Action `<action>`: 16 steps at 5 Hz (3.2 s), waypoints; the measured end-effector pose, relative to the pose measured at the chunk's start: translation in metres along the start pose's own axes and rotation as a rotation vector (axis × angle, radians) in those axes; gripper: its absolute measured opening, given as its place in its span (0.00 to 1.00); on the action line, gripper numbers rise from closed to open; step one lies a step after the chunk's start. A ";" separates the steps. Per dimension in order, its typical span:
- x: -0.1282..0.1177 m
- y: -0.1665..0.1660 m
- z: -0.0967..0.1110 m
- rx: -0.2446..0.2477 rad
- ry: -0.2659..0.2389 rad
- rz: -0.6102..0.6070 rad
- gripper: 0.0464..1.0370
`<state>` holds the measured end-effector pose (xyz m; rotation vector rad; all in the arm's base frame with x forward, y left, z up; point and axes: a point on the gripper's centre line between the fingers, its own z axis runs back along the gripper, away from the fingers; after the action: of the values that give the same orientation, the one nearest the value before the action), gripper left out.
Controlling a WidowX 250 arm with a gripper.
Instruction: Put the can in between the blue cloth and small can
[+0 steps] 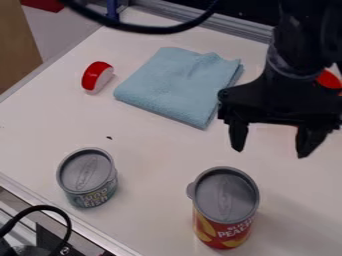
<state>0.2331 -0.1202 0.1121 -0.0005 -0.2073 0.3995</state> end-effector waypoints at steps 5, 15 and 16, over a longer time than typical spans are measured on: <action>-0.083 0.037 -0.032 -0.006 0.221 -0.179 0.96; 0.037 0.103 -0.068 0.154 0.132 0.536 0.96; 0.045 0.121 -0.069 0.159 0.135 0.555 0.96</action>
<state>0.2407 0.0117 0.0489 0.0725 -0.0375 0.9656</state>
